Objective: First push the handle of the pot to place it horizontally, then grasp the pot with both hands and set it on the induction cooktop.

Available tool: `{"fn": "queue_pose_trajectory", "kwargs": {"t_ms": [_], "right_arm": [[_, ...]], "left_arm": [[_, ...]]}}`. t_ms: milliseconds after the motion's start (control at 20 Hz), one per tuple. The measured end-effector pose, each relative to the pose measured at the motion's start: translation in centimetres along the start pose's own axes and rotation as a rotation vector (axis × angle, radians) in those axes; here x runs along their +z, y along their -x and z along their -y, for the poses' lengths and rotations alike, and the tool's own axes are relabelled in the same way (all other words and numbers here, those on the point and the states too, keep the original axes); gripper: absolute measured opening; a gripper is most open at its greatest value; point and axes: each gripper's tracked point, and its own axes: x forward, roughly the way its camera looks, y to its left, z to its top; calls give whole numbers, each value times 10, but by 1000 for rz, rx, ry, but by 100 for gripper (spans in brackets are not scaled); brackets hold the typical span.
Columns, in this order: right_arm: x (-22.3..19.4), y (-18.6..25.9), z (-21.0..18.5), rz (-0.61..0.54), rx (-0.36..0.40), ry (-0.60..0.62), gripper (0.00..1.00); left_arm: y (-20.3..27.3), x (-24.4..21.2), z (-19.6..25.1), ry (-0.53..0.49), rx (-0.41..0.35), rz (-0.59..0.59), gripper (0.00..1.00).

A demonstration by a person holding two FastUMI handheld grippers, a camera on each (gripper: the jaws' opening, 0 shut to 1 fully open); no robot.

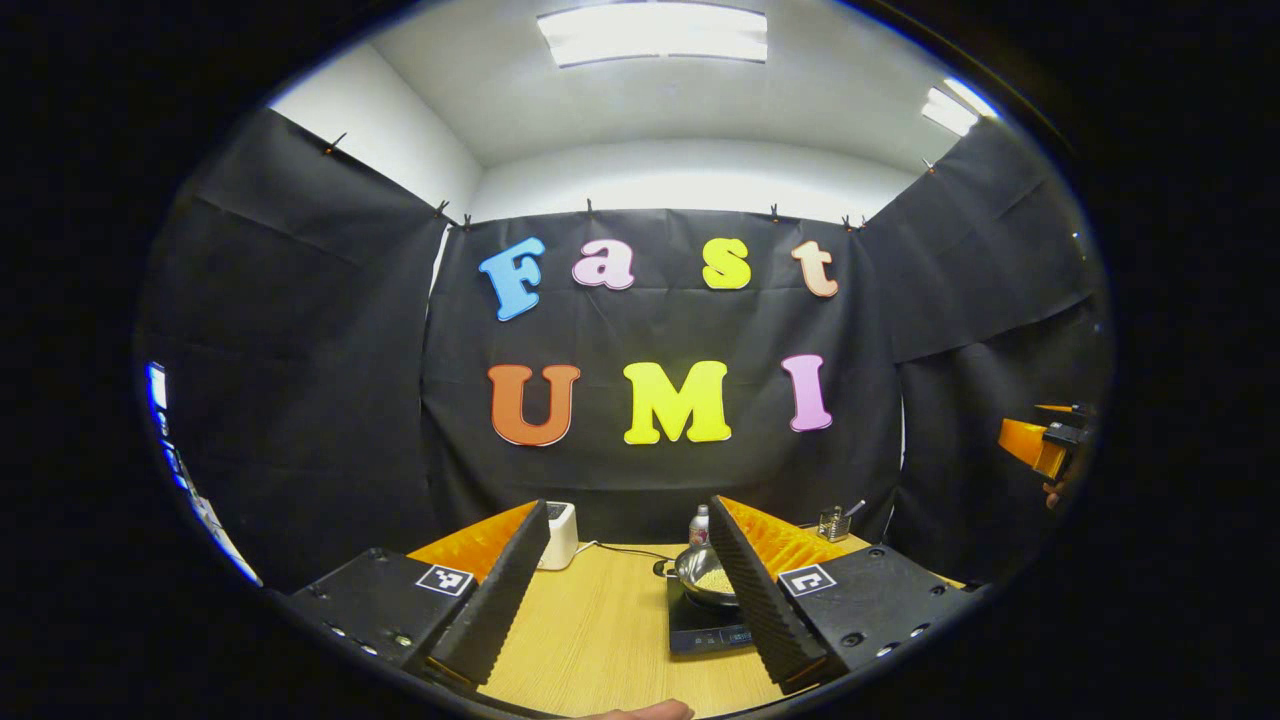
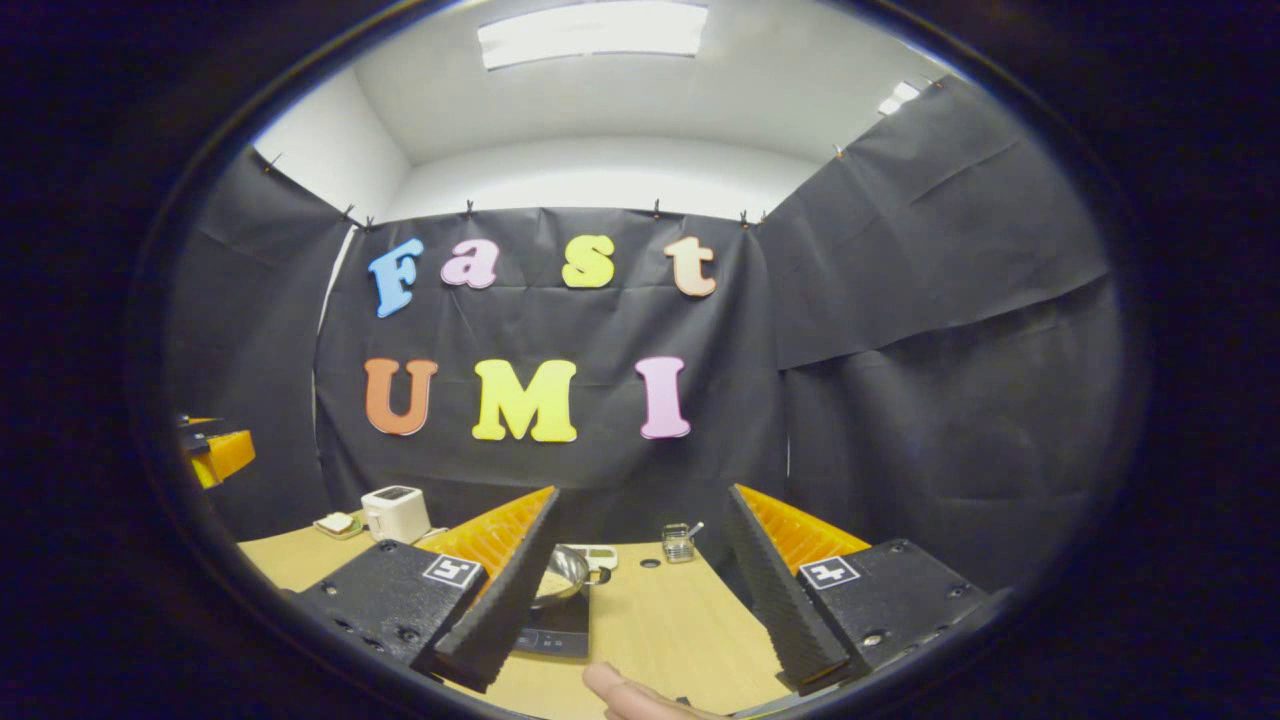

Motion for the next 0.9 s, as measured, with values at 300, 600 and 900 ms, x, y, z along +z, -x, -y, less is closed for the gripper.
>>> {"fn": "queue_pose_trajectory", "kwargs": {"t_ms": [300,600,900], "right_arm": [[-10,-4,3,-29,20,-27,100],[-2,-1,5,-4,20,-22,100],[-6,2,6,10,39,-48,100]], "left_arm": [[-4,-14,4,-7,-16,-41,95],[-8,-23,4,9,-24,-65,95],[-8,-27,1,18,-19,-56,95]]}}
